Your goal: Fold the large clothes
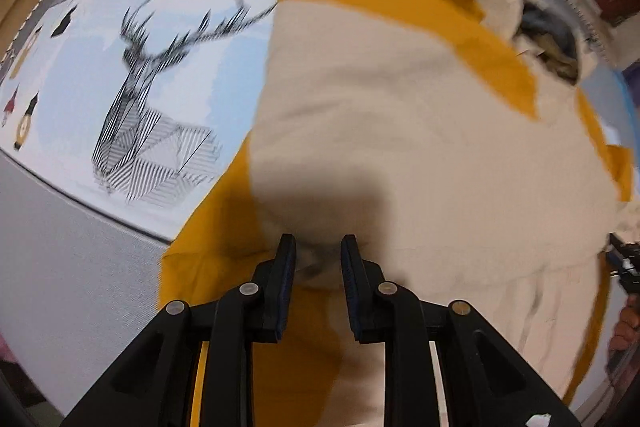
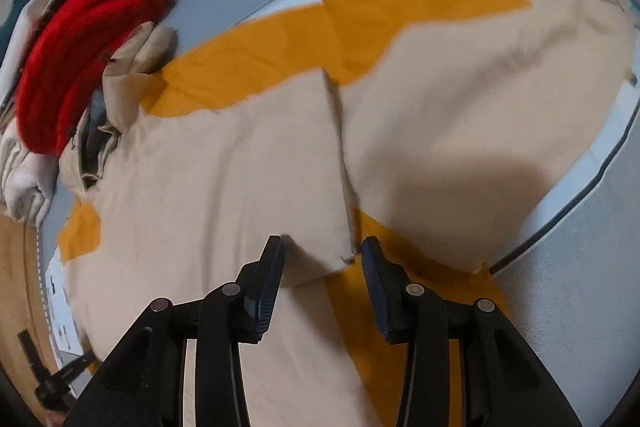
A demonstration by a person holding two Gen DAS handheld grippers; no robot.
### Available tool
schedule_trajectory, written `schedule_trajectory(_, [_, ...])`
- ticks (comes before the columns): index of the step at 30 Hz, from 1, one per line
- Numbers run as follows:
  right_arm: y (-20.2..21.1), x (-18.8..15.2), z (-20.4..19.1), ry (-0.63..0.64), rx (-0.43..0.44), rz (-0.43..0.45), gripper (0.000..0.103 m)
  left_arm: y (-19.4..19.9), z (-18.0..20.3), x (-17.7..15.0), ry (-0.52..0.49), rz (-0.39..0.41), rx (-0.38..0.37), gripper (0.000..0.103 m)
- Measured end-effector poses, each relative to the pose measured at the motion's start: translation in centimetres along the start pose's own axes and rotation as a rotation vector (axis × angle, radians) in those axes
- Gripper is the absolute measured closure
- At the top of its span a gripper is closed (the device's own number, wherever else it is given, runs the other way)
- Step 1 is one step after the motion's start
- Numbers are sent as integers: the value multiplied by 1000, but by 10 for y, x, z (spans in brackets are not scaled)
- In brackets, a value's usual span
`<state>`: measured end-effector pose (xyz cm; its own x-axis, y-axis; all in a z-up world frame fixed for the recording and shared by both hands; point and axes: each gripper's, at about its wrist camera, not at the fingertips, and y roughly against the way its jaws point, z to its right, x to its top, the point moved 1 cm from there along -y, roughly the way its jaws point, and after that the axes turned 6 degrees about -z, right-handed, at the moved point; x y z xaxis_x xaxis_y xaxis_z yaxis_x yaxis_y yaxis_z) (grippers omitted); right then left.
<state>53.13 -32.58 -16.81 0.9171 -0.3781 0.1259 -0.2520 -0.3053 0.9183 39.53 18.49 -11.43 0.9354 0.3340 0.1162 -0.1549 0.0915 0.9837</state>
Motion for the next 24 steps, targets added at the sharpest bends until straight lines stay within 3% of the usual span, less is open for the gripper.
schedule_trajectory(6, [11, 0, -3, 16, -35, 17, 61, -18, -5, -10, 16, -56, 46, 79])
schedule_trajectory(13, [78, 1, -30, 148, -83, 222, 61, 59, 32, -22, -82, 180, 66, 76])
schedule_trajectory(20, [150, -19, -73, 321, -90, 401, 61, 109, 70, -40, -189, 299, 39, 60])
schedule_trajectory(24, [177, -31, -76, 341, -76, 443, 61, 118, 92, -55, -200, 325, 24, 60])
